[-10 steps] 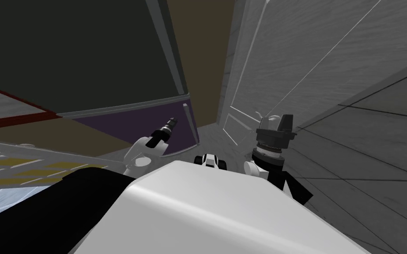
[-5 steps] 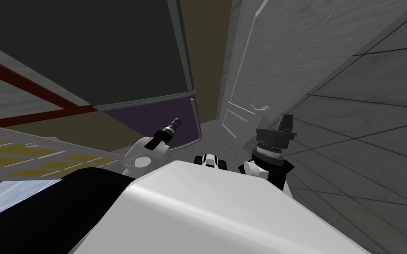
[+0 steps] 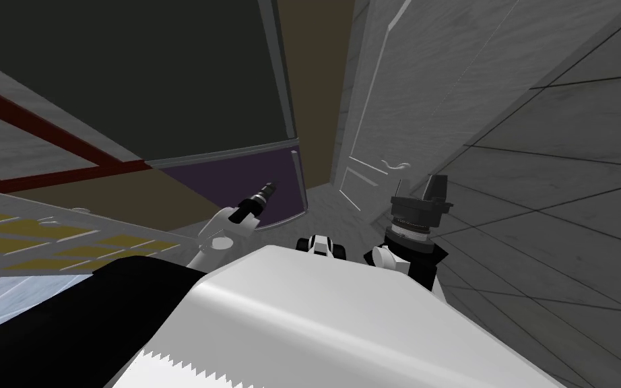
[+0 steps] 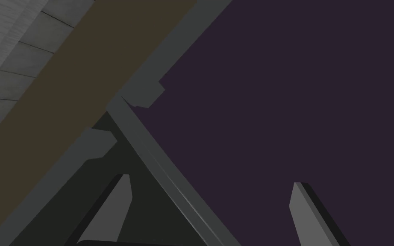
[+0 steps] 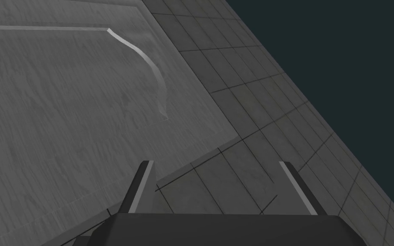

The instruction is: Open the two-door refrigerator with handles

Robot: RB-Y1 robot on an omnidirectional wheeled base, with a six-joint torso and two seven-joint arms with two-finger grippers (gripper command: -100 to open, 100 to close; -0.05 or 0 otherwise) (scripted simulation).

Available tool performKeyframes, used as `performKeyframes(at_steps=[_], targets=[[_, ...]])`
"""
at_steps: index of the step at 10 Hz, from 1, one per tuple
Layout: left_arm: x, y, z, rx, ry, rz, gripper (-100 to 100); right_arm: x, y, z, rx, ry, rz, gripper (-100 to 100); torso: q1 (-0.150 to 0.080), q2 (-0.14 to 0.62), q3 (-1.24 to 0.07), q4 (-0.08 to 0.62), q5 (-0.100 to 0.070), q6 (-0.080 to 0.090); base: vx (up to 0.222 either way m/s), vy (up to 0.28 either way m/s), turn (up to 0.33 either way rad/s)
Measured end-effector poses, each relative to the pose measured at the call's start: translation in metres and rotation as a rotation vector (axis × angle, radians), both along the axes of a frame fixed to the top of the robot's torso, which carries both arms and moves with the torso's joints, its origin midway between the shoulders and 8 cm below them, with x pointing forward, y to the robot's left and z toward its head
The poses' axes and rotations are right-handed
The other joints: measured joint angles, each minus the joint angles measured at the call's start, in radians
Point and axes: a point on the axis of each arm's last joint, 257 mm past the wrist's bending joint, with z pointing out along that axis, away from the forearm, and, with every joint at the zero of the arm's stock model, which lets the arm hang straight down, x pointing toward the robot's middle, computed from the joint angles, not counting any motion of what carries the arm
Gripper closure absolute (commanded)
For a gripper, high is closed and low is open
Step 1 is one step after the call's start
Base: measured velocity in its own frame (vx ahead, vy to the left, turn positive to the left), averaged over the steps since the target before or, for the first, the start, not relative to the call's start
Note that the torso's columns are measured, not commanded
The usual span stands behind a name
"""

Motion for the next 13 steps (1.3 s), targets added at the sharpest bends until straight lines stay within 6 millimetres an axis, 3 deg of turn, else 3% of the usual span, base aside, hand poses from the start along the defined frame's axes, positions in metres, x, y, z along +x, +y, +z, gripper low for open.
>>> performKeyframes(at_steps=[3, 7, 13], targets=[[0.007, 0.020, -0.006, -0.005, 0.004, 0.050, -100, 0.000, 0.000, 0.000, 0.000, 0.000, 0.000, 0, 0.000, -0.001, -0.001, 0.000, 0.000, 0.000, 0.204, -0.066, 0.005], [0.014, 0.028, 0.027, -0.015, -0.074, 0.074, -100, 0.000, 0.000, 0.000, 0.000, 0.000, 0.000, 0, 0.001, 0.003, 0.002, 0.001, 0.000, 0.000, 0.257, -0.092, 0.004], [0.018, 0.054, 0.059, 0.000, -0.130, 0.148, -100, 0.000, 0.000, 0.000, 0.000, 0.000, 0.000, 0, 0.000, 0.005, 0.003, 0.002, 0.000, 0.001, 0.231, -0.075, 0.007]])
